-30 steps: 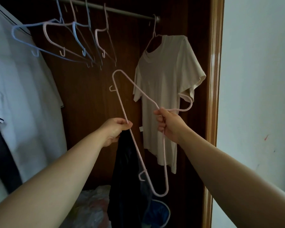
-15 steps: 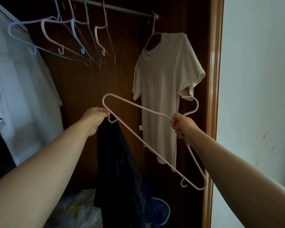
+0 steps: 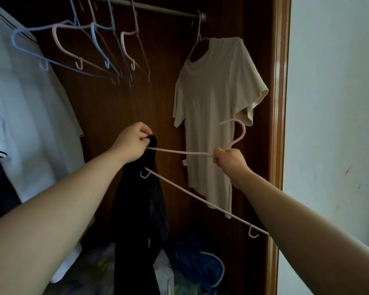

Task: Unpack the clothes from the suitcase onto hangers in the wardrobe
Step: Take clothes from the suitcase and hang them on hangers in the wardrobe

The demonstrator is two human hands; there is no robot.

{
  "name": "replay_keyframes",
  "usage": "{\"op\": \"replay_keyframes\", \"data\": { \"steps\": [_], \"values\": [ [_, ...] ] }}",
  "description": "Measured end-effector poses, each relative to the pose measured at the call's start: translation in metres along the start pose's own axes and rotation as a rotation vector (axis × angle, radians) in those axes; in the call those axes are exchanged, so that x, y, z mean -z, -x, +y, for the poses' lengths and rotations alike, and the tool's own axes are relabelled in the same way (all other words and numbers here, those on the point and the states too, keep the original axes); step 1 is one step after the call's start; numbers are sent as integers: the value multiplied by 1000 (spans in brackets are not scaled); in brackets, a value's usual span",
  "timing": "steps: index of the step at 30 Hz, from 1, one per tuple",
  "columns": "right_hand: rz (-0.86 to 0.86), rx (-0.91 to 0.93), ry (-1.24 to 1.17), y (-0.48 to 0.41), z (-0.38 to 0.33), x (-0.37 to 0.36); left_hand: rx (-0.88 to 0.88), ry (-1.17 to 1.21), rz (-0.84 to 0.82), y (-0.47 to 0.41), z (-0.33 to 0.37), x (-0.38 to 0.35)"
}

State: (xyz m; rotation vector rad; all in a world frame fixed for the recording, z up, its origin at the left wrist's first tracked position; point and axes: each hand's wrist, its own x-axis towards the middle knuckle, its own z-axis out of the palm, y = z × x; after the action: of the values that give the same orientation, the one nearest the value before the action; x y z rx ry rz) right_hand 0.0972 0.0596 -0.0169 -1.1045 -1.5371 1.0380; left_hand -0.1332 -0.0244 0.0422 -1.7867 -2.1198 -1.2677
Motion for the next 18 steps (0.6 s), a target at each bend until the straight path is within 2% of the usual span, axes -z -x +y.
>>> {"op": "replay_keyframes", "data": {
  "steps": [2,4,9,14,18],
  "values": [
    [-50,20,9,5,-3,-12,-122,-75,-86,9,11,-15],
    [-95,24,7,10,-2,-21,-153,-94,-150,19,17,-32],
    [-123,32,40,16,9,-24,-96,-39,-199,32,9,-47],
    [-57,47,250,5,12,2,-41,-9,-216,35,-15,-35],
    [-59,56,259,0,16,14,-53,-33,-225,40,-35,-33]
  ]
}}
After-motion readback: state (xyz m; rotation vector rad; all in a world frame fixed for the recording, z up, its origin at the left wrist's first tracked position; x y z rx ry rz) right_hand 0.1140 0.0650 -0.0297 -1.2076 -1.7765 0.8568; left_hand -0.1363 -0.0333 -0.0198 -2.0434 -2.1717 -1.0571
